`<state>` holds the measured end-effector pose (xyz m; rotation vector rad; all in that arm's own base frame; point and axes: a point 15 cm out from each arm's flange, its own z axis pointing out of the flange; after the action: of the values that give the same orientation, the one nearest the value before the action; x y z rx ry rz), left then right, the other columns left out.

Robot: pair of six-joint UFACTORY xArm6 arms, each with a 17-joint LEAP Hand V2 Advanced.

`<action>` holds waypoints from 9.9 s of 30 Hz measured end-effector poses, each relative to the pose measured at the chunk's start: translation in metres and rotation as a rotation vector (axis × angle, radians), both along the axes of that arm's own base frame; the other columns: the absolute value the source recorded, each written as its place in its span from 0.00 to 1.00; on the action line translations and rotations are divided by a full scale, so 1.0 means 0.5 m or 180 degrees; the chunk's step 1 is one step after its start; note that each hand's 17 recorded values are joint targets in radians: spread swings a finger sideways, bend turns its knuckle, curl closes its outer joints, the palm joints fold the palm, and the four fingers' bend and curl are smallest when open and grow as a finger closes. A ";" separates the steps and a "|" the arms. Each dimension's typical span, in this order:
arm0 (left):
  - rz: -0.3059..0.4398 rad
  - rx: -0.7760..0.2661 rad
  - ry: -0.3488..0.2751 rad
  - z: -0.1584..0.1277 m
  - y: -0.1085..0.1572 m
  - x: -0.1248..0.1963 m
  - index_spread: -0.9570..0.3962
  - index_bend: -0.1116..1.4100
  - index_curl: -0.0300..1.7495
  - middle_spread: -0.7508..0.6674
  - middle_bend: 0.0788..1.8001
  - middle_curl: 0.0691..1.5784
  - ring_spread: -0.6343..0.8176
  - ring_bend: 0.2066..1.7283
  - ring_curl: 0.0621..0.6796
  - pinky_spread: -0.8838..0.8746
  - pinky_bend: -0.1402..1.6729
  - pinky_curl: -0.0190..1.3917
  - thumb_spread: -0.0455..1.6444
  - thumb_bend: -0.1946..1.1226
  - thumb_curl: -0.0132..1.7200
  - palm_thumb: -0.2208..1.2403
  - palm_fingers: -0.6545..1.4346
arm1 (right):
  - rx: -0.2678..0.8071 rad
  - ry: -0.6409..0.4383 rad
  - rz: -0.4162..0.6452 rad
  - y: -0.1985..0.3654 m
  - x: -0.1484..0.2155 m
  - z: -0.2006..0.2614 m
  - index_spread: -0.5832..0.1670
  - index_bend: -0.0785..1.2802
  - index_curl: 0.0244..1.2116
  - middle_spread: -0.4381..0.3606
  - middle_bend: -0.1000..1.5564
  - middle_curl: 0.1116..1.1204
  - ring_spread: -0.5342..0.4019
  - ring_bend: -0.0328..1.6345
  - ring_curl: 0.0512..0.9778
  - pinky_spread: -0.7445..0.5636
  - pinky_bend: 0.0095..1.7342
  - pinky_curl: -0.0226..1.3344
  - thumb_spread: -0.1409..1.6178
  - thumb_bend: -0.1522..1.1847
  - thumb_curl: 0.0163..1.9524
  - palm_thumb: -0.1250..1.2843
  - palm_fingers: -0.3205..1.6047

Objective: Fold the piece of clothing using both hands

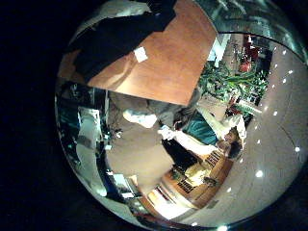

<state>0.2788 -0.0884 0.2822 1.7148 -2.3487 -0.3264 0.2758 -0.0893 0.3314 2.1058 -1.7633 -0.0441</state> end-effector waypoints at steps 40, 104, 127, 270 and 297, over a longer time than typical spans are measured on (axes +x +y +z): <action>-0.0746 0.0848 -0.0098 -0.283 -0.076 0.163 0.47 0.24 0.29 0.28 0.41 0.41 0.14 0.61 0.52 0.23 0.55 0.35 0.64 0.21 0.25 0.68 0.84 | 0.0127 0.0099 -0.0308 -0.004 -0.082 0.034 0.27 0.18 0.24 0.41 0.22 0.25 0.52 0.43 0.17 0.74 0.36 0.11 0.77 0.10 0.10 0.18 0.34; -0.0836 0.0413 0.0667 -0.002 -0.066 0.220 0.19 0.21 0.83 0.07 0.45 0.70 0.13 0.77 0.74 0.16 0.71 0.54 0.68 0.14 0.39 0.73 0.79 | 0.0189 -0.0194 0.0344 0.113 0.104 -0.360 0.16 0.51 0.45 0.21 0.59 0.54 0.28 0.71 0.43 0.31 0.69 0.26 0.65 0.14 0.21 0.68 0.87; -0.0930 0.0312 0.0904 0.030 -0.002 0.136 0.24 0.19 0.86 0.05 0.43 0.72 0.12 0.76 0.75 0.15 0.69 0.55 0.68 0.14 0.40 0.73 0.79 | 0.0675 -0.0817 0.0125 0.134 0.027 -0.085 0.35 0.82 0.73 0.34 0.82 0.71 0.34 0.86 0.65 0.43 0.83 0.44 0.76 0.11 0.28 0.76 0.73; -0.0141 -0.0181 -0.0146 -0.035 -0.010 0.184 0.74 0.19 0.21 0.79 0.06 0.14 0.73 0.33 0.27 0.76 0.33 0.26 0.71 0.13 0.19 0.39 0.32 | 0.0449 0.0093 -0.0269 -0.083 0.374 -0.355 0.19 0.20 0.32 0.23 0.39 0.36 0.26 0.57 0.31 0.43 0.45 0.18 0.67 0.11 0.18 0.56 0.73; -0.0038 -0.0060 0.0279 -0.170 0.019 0.190 0.72 0.20 0.24 0.76 0.05 0.12 0.72 0.29 0.25 0.75 0.30 0.24 0.73 0.13 0.18 0.36 0.35 | 0.0489 -0.0855 -0.0588 -0.276 0.197 -0.151 0.26 0.72 0.78 0.26 0.75 0.78 0.31 0.84 0.68 0.38 0.79 0.48 0.78 0.11 0.26 0.77 0.70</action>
<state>0.3736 -0.0790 0.1972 1.6443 -2.2934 -0.3724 0.3743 -0.2275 0.2558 2.1283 -2.1726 0.0574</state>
